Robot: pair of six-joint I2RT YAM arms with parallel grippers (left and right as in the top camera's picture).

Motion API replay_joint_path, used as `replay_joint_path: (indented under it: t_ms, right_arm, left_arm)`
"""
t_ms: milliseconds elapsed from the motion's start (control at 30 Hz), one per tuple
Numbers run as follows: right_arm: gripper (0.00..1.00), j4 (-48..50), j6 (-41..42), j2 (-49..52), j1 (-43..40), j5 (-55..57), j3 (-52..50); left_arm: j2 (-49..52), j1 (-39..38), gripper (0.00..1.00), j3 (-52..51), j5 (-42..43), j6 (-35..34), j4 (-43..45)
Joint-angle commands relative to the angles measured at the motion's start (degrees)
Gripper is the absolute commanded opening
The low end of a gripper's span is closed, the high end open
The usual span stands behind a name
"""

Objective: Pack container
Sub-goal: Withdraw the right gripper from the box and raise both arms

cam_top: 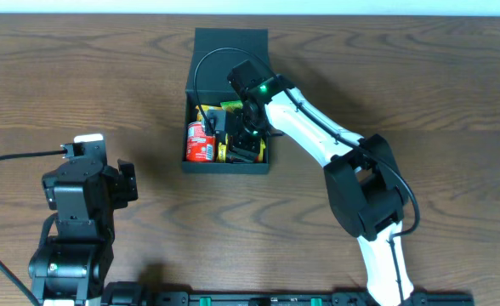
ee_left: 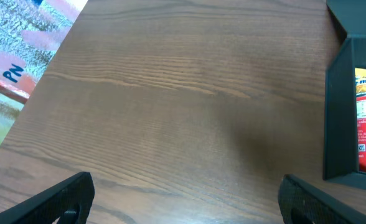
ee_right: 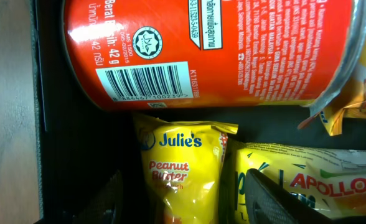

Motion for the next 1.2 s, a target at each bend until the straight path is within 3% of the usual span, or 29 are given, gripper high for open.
replay_joint_path:
  t_ms: [0,133,167,367,567,600,667,700,767,800,1000,1167]
  right_arm:
    - [0.63,0.2,1.0,-1.1,0.4,-0.3,-0.2]
    - [0.76,-1.9,3.9,-1.2,0.4,-0.5,1.8]
    - [0.99,-3.4,4.9,-1.2,0.4,-0.5,3.2]
    - [0.99,-9.0,5.5,-1.2,0.4,-0.5,10.7]
    - [0.99,-11.4,18.2,-1.2,0.4,-0.5,17.4]
    - [0.86,-12.0,18.3,-1.2,0.4,-0.5,17.9]
    - [0.18,-12.7,18.4,-1.2,0.4,-0.3,19.0]
    - [0.02,-12.7,19.3,-1.2,0.2,-0.3,19.3]
    - [0.02,-12.7,21.6,-1.2,-0.4,-0.3,20.0]
    - [0.01,-12.7,23.4,-1.2,-1.1,-0.3,20.6]
    - [0.01,-12.7,39.2,-1.2,-6.4,7.0,23.4]
    - [0.01,-13.4,53.7,-1.2,-12.5,12.4,23.4]
  left_arm:
    - [-0.2,0.2,0.95,0.6,0.2,0.3,0.0]
    - [-0.2,0.2,0.95,0.6,4.5,0.3,0.0]
    - [-0.2,0.2,0.95,0.6,7.3,0.3,-0.2]
    - [1.8,0.2,0.95,0.6,17.9,-0.3,-3.1]
    - [6.7,0.2,0.95,0.6,20.4,-1.5,-6.8]
    - [7.4,0.2,0.96,0.6,21.4,-1.6,-6.7]
    - [8.6,0.2,0.95,0.6,22.8,-1.6,-6.1]
    - [9.2,0.2,0.95,0.6,22.9,-1.6,-5.6]
    - [10.4,0.2,0.95,0.6,22.8,-1.6,-4.1]
    - [11.2,0.2,1.0,0.6,22.6,-1.6,-3.0]
    - [16.5,0.2,0.06,0.6,19.5,-1.6,3.1]
    - [22.4,1.1,0.06,0.6,20.1,-2.8,10.7]
